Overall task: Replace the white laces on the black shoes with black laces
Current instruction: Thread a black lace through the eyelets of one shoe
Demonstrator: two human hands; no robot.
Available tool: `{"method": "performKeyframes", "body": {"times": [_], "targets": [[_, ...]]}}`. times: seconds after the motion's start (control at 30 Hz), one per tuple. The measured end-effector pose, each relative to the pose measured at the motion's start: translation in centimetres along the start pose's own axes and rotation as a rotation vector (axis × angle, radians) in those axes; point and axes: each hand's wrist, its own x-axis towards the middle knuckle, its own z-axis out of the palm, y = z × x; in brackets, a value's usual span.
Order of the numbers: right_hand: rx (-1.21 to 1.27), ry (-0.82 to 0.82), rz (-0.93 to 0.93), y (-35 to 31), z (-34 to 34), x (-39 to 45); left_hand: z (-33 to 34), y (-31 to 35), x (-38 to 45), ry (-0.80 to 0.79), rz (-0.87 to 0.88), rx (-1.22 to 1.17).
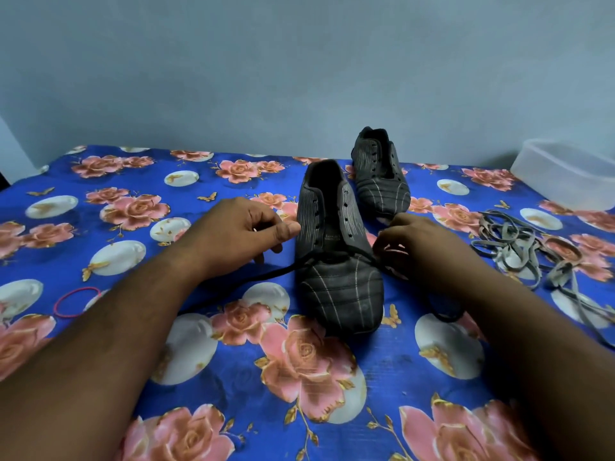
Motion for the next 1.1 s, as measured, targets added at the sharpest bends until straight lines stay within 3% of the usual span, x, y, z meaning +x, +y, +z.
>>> {"method": "performKeyframes", "body": {"times": [0.1, 0.23, 0.33, 0.7, 1.1], "targets": [[-0.002, 0.102, 0.013, 0.1, -0.1, 0.3, 1.3, 0.0, 0.2, 0.047, 0.004, -0.072], [0.216, 0.344, 0.009, -1.5, -1.3, -0.1, 2.8, 0.3, 0.5, 0.083, -0.059, -0.105], [0.299, 0.426, -0.073, -3.7, -1.8, -0.3, 3.5, 0.8, 0.4, 0.054, -0.141, -0.207], [0.422, 0.309, -0.059, -5.4, -0.2, 0.6, 4.5, 1.6, 0.5, 0.112, -0.134, -0.196], [0.468, 0.19, -0.024, -5.8, -0.5, 0.4, 3.5, 2.5, -0.1, -0.119, -0.108, -0.382]]}}
